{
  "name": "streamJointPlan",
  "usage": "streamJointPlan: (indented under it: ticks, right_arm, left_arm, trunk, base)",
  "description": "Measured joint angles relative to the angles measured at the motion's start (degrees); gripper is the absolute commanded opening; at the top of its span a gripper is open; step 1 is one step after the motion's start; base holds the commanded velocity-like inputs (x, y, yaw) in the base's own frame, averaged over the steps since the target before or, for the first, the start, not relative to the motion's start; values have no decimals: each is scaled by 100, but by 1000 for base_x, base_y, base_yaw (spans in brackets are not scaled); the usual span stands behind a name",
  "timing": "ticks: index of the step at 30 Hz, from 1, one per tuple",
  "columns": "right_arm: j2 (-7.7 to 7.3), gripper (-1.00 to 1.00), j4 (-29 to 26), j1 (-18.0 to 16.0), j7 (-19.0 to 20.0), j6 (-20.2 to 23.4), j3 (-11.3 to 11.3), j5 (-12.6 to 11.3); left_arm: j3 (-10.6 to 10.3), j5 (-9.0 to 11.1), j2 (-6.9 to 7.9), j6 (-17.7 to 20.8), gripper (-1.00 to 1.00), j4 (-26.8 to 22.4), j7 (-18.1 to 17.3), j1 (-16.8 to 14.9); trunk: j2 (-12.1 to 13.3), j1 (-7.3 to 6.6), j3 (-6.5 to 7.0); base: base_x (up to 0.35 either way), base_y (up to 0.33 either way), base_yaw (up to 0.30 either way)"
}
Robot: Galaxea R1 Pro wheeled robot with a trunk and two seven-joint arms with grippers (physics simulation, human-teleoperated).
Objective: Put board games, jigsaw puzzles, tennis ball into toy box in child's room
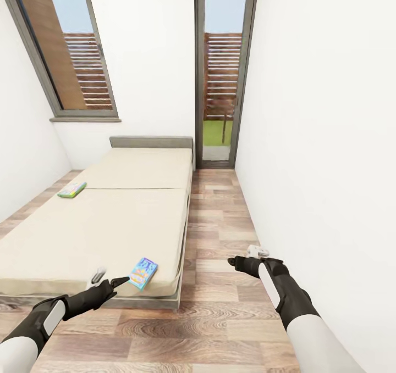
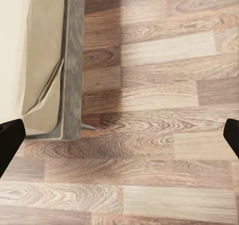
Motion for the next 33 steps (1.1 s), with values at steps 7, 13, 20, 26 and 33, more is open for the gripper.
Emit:
streamJointPlan:
  ticks: [7,13,20,26,33]
  right_arm:
    - [1,100,-3,3,-1,-7,0,0]
    - [2,100,-7,5,-5,-10,11,1]
    - [2,100,-16,9,-5,-10,22,2]
    - [7,100,-17,10,2,-10,36,4]
    - [11,100,-17,10,6,-5,39,4]
  left_arm:
    - [-8,238,9,13,100,0,-6,0]
    - [-7,282,27,31,100,0,-21,-2]
    - [-5,337,56,251,100,0,-313,-8]
    - [-1,343,49,363,100,2,-363,-9]
    - [29,365,46,381,100,1,-352,-9]
  trunk:
    - [-281,154,-126]
    - [-522,286,-234]
    - [-802,439,-359]
    - [-1043,571,-467]
    - [-1324,725,-593]
  base:
    - [0,0,0]
    - [0,0,0]
    - [0,0,0]
    - [0,0,0]
    - [0,0,0]
